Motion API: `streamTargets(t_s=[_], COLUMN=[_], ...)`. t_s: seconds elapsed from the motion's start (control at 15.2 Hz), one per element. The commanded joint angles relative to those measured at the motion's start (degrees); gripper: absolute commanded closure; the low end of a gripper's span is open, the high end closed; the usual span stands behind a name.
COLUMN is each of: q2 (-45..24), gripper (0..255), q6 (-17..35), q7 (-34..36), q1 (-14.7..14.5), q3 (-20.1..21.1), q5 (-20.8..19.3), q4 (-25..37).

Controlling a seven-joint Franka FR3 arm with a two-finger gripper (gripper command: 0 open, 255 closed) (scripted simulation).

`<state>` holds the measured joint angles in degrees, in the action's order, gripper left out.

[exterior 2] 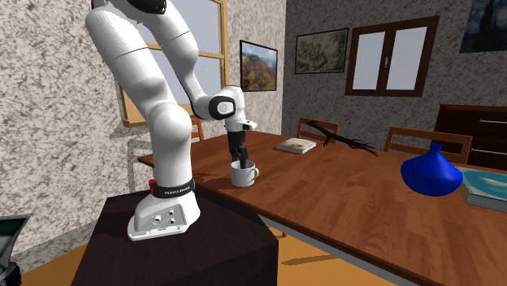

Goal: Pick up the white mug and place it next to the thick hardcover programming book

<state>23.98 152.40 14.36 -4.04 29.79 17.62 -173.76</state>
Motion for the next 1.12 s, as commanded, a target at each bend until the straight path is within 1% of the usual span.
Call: streamTargets(t_s=[0.0, 0.46, 0.53, 1.06], q2=[-2.61, -2.60, -2.60, -2.59], gripper=[0, 0, 255, 255], q6=[2.81, 2.80, 2.80, 2.79], q7=[0.59, 0.59, 0.59, 0.59], q1=[0.70, 0.70, 0.70, 0.69], q3=[0.90, 0.88, 0.88, 0.88], q5=[-0.40, -0.40, -0.40, -0.40], q4=[-0.13, -0.14, -0.14, -0.14])
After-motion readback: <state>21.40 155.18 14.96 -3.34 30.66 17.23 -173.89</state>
